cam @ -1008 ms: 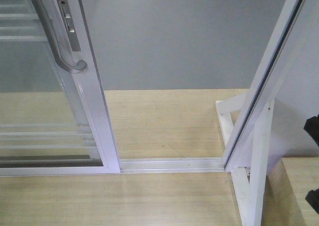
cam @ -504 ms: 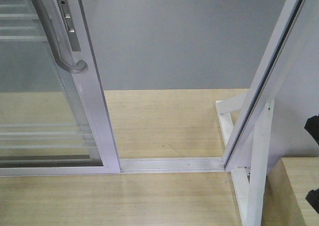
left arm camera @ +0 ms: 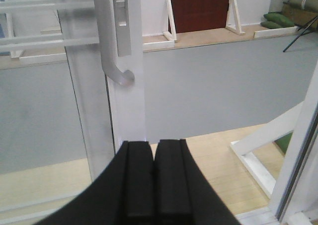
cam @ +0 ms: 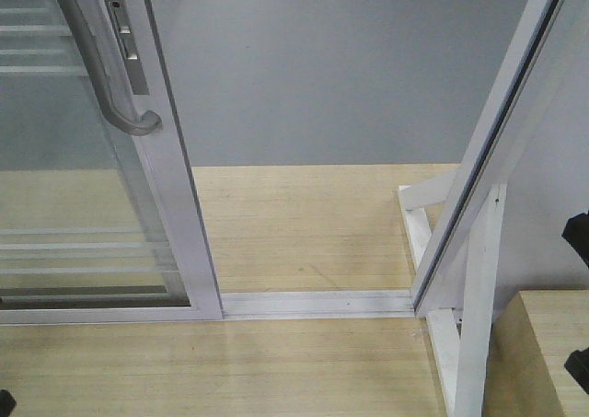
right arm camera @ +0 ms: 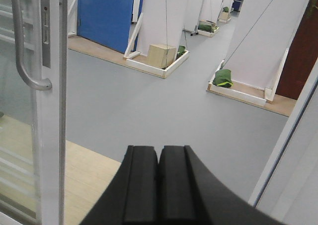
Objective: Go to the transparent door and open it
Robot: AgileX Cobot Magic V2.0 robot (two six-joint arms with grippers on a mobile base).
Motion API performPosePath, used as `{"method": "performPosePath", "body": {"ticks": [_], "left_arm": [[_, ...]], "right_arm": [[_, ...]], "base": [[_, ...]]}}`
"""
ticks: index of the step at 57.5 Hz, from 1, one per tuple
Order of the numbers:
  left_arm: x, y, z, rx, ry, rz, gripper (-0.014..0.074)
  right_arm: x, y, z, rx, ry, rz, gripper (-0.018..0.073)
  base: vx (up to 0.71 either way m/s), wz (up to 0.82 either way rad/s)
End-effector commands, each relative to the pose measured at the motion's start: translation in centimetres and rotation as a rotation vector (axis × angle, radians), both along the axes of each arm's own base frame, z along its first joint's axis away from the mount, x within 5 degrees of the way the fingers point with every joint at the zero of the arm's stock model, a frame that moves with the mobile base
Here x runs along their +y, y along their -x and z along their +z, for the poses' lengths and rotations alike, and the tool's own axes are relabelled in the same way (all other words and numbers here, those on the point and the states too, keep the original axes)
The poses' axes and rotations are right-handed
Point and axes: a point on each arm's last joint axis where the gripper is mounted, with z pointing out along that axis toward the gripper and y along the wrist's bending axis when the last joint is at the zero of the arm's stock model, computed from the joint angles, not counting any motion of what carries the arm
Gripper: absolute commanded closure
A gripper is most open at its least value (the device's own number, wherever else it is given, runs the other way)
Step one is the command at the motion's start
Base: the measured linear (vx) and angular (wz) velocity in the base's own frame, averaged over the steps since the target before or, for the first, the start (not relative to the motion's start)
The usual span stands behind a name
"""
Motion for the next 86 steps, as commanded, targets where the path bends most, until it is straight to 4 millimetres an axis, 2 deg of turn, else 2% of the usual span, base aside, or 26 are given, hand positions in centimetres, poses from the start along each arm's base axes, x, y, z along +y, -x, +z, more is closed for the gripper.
{"method": "performPosePath", "body": {"ticks": [1, 10, 57, 62, 67, 79, 86], "left_arm": [[-0.4, 0.0, 0.1, -0.16, 0.105, -0.037, 0.0596], [-0.3, 0.0, 0.1, -0.144, 0.061, -0.032, 0.0596], [-0.3, 0.0, 0.1, -0.142, 0.064, -0.031, 0.0596], [-0.3, 0.0, 0.1, -0.142, 0.064, -0.031, 0.0596], [-0.3, 0.0, 0.1, -0.142, 0.064, -0.031, 0.0596], [-0.3, 0.0, 0.1, -0.142, 0.064, -0.031, 0.0596], [-0.3, 0.0, 0.1, -0.143, 0.064, -0.03, 0.0596]], "right_arm": [[0.0, 0.0, 1.7, -0.104, -0.033, -0.003, 0.0564], [0.0, 0.0, 1.8, -0.109, -0.035, -0.003, 0.0564], [0.0, 0.0, 1.7, -0.109, -0.035, -0.003, 0.0564], [0.0, -0.2, 0.8, -0.099, -0.031, -0.003, 0.0564], [0.1, -0.3, -1.1, -0.098, -0.023, -0.004, 0.0564], [-0.3, 0.7, -8.9, -0.089, -0.064, -0.007, 0.0564], [-0.6, 1.5, -9.4, -0.045, -0.042, -0.004, 0.0564]], "base": [[0.0, 0.0], [0.0, 0.0], [0.0, 0.0], [0.0, 0.0], [0.0, 0.0], [0.0, 0.0], [0.0, 0.0]]}}
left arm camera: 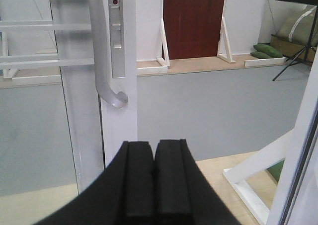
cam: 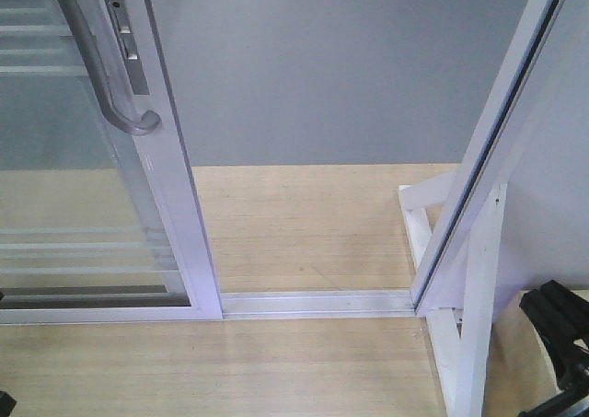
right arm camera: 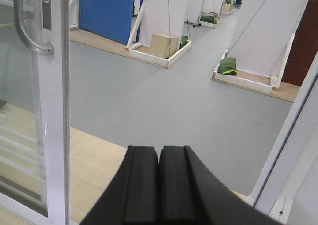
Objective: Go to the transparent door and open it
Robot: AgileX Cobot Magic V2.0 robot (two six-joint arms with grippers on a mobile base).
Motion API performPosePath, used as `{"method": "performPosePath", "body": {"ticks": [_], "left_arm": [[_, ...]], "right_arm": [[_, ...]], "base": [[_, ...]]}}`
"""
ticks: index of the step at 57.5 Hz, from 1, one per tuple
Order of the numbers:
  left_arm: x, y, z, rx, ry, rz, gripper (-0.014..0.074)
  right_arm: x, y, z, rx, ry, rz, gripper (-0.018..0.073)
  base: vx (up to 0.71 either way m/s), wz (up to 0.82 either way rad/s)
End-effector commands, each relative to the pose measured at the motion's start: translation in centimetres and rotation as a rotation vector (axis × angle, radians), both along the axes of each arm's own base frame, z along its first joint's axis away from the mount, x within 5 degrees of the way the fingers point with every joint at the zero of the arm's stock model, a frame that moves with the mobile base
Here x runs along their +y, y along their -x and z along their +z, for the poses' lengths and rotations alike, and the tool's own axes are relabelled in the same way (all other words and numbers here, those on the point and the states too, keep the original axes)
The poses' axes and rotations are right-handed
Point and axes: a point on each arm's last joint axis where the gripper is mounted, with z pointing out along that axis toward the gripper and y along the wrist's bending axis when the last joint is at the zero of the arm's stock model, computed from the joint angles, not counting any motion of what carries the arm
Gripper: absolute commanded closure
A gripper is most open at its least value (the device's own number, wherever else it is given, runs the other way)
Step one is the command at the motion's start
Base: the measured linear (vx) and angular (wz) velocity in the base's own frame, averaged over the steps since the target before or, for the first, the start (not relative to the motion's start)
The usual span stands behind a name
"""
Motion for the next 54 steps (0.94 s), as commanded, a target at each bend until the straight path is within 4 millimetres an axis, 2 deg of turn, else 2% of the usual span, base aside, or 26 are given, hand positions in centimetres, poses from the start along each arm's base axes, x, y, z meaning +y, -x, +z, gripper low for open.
{"method": "performPosePath", "body": {"ticks": [1, 28, 54], "left_arm": [[-0.18, 0.0, -0.14, -0.063, 0.025, -0.02, 0.0596], [-0.18, 0.0, -0.14, -0.063, 0.025, -0.02, 0.0596], [-0.18, 0.0, -0.14, -0.063, 0.025, -0.02, 0.0596]], "right_arm": [[-0.14, 0.28, 0.15, -0.068, -0.025, -0.004, 0.0564], [-1.05, 0.1, 0.15, -0.081, -0.009, -0.166, 0.0563], [-1.07, 0.1, 0.12, -0.078, -0.01, -0.169, 0.0562]], "base": [[0.0, 0.0], [0.0, 0.0], [0.0, 0.0]]}}
